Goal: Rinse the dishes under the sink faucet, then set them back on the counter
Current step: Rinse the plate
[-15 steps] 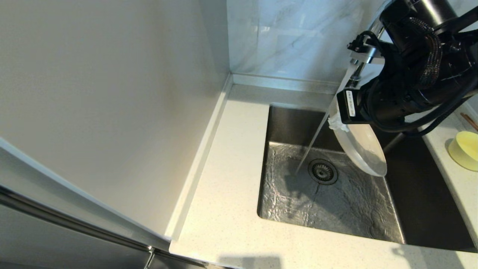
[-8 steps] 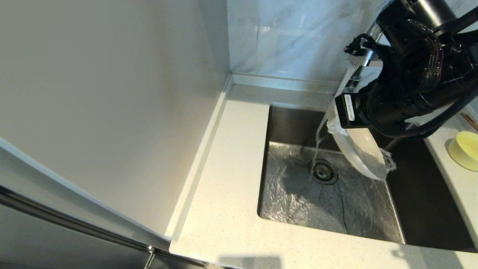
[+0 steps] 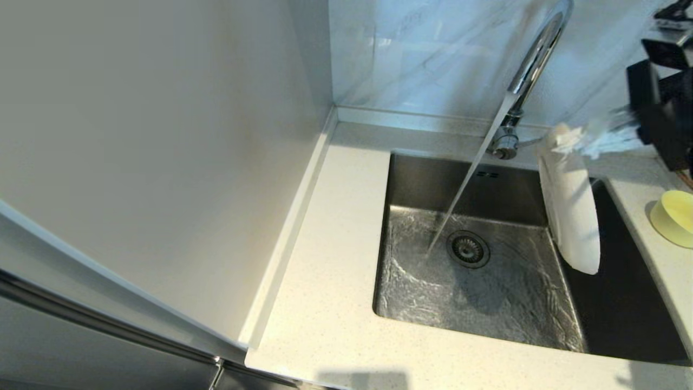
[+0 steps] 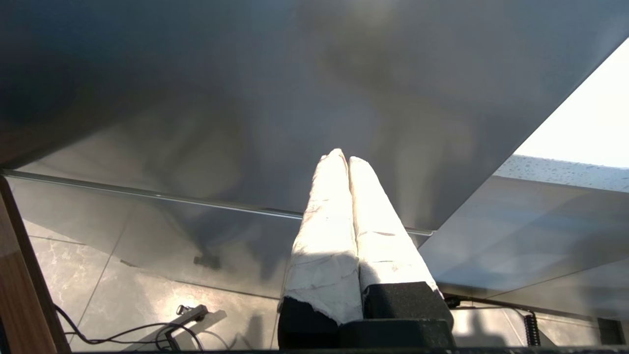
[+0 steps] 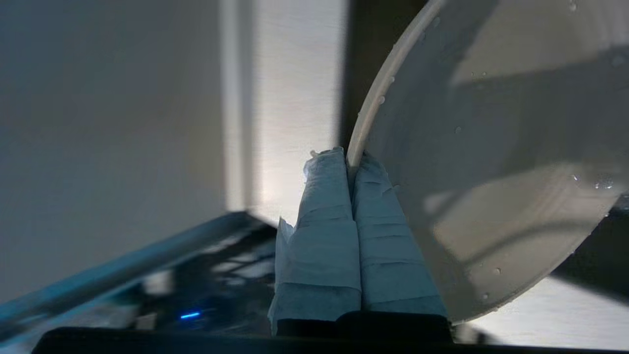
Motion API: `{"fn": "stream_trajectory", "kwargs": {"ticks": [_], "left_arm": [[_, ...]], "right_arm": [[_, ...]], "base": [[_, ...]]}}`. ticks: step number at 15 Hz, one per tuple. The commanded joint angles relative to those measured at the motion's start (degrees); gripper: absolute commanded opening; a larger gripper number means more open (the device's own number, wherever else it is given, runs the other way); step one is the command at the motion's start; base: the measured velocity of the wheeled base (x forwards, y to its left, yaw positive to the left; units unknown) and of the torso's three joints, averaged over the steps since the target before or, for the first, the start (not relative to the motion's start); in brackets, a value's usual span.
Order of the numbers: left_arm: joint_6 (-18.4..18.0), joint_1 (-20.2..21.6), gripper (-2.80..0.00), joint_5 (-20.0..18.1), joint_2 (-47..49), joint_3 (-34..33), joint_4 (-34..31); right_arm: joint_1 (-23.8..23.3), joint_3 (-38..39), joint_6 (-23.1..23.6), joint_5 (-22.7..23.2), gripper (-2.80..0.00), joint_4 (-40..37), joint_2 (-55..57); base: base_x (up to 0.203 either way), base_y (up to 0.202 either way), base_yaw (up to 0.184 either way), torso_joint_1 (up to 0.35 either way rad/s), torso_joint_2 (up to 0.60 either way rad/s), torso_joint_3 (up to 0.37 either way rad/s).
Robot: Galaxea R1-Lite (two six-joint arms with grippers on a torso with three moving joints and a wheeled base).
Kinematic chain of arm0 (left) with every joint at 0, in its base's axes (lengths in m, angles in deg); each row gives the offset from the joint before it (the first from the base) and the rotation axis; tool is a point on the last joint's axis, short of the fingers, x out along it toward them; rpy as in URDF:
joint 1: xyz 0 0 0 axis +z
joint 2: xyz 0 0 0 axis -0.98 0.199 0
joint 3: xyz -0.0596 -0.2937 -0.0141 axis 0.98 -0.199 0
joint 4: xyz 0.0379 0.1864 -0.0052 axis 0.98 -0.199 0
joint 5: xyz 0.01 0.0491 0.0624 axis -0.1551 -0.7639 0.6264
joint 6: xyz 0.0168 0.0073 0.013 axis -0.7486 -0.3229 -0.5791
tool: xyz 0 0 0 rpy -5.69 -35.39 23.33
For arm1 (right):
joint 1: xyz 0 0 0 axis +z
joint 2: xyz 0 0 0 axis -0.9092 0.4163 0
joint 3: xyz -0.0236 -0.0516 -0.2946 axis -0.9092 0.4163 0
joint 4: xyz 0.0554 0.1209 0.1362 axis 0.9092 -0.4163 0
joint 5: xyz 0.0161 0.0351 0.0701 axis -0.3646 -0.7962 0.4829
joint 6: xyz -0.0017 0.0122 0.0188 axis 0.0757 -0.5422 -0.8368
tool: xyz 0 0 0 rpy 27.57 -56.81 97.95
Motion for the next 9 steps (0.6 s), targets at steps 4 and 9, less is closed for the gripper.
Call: {"fn": "stream_trajectory", "kwargs": {"ticks": [4, 9], "left_arm": [[0.0, 0.0, -2.80, -0.1, 0.0, 0.0, 0.0], [0.0, 0.0, -2.80, 0.0, 0.0, 0.0, 0.0]], "right_arm": [[-19.9, 3.1, -25.1, 33.6, -2.80, 1.7, -3.6], [-21.0, 6.6, -27.3, 36.2, -2.80, 1.1, -5.3]], "base": [[0.000, 0.000, 0.000, 0.000, 0.00, 0.000], [0.000, 0.000, 0.000, 0.000, 0.00, 0.000]]}}
